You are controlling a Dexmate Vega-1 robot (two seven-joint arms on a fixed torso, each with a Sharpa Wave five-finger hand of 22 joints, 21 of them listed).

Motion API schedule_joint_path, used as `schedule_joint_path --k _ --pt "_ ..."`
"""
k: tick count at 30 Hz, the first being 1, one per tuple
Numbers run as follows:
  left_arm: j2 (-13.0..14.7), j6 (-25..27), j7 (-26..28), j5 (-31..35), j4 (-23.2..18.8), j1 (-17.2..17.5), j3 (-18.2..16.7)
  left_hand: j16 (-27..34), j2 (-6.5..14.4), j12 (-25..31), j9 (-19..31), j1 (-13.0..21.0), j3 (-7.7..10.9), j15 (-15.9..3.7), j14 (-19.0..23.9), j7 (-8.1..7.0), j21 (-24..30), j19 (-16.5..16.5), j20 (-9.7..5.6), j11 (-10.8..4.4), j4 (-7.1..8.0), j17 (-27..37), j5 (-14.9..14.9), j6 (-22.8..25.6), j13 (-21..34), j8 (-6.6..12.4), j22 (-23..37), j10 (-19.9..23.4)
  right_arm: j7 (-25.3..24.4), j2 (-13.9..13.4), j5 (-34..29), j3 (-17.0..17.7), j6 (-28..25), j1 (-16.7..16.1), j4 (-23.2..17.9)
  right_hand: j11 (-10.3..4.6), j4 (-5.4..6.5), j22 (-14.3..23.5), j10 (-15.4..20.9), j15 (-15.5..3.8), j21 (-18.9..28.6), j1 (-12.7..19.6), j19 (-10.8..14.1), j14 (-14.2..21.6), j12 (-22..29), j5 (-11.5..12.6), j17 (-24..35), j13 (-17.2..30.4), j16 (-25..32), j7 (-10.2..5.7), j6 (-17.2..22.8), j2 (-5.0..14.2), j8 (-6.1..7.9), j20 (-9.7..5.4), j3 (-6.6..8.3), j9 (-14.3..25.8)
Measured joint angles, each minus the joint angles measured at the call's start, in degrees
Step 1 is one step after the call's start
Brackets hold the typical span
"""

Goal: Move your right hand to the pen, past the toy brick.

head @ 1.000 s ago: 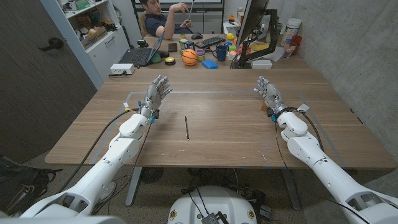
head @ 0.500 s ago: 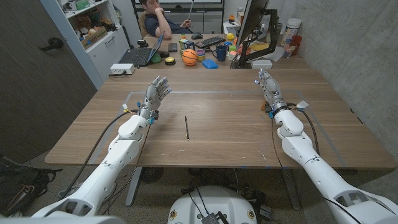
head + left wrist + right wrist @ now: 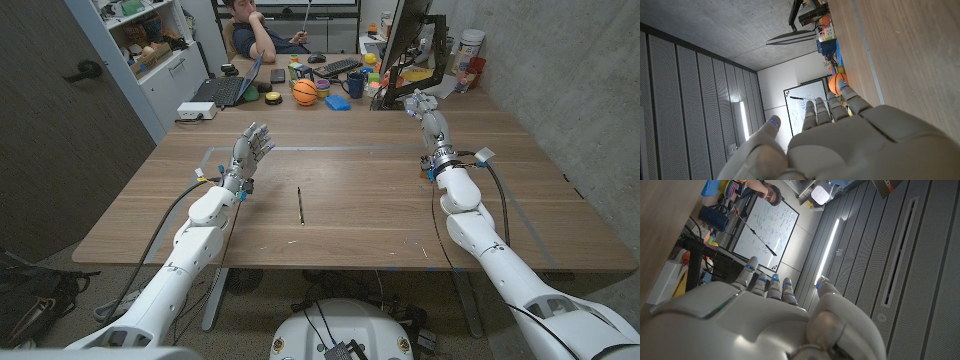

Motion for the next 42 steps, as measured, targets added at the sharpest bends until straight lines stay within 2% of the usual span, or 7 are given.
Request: schedule_joint_path --k 9,12,21,31,42 --pt "-1.18 0.44 -0.98 1.2 -0.26 0.38 -1.44 0.0 0.0 0.0 0.0 0.0 0.0 0.0 0.0 0.0 0.0 0.0 0.0 0.0 0.0 0.0 0.0 0.0 0.0 0.0 0.0 0.0 -2.53 -0.05 -6.85 -0.13 2.73 0.45 -1.51 -0.32 -0.24 -0.01 0.33 -0.42 -0.22 0.34 -0.23 -0.21 0.0 0.0 -0.15 0.0 -0.19 -0.2 0.19 -0.31 0.0 -0.21 -0.25 0.0" --pt "-1.49 0.49 -1.21 1.48 -0.31 0.45 -1.82 0.0 0.0 0.0 0.0 0.0 0.0 0.0 0.0 0.0 -0.23 0.0 0.0 0.0 0.0 0.0 0.0 0.0 0.0 0.0 0.0 0.0 -3.02 -0.33 -9.0 -0.27 3.37 0.61 -2.14 -0.32 -0.24 -0.01 0.33 -0.72 -0.66 0.34 -0.1 0.1 0.0 0.0 -0.15 0.0 -0.5 -0.4 0.4 -0.31 0.0 -0.72 -0.24 0.0" --pt "-2.33 0.72 -1.76 2.2 -0.63 0.81 -2.73 0.0 0.0 0.0 -0.01 0.0 0.0 0.0 0.0 0.0 -0.23 0.0 0.0 0.0 0.0 -0.01 0.0 0.0 0.0 0.0 -0.01 0.0 -3.24 -0.94 -12.86 -0.97 5.4 1.43 -2.81 -0.63 -0.48 -0.01 0.63 -1.12 -1.11 0.32 -0.11 0.51 0.0 0.41 -0.15 -0.01 -0.74 -0.62 0.62 -0.74 0.0 -0.71 -0.48 -0.01" --pt "-2.96 0.87 -2.07 2.77 -1.16 1.39 -3.54 0.0 0.23 -0.01 -0.01 0.23 -0.17 0.0 0.0 0.0 -0.23 0.0 0.0 0.0 0.16 -0.01 0.0 0.0 0.0 0.0 -0.01 0.0 -2.15 -1.18 -15.66 -2.27 7.51 2.94 -2.25 -0.94 -0.64 -0.01 0.94 -1.55 -1.7 -0.07 -0.11 0.68 0.0 0.41 -0.14 -0.01 -0.95 -0.71 0.71 -1.13 0.0 -0.71 -0.64 -0.01" --pt "-3.5 1.14 -2.22 3.38 -1.74 1.92 -4.28 0.0 0.23 -0.01 -0.01 0.23 -0.16 0.0 0.0 0.0 -0.45 0.13 -0.14 0.0 0.16 -0.01 0.45 0.0 -0.01 0.0 -0.01 -0.01 0.67 -1.07 -17.28 -4.61 9.6 4.87 -0.75 -1.06 -0.24 -0.01 0.81 -1.74 -2.23 -0.44 -0.33 0.49 0.0 0.4 -0.14 -0.01 -1.6 -1.04 1.0 -1.95 0.0 -0.92 -1.51 -0.01"
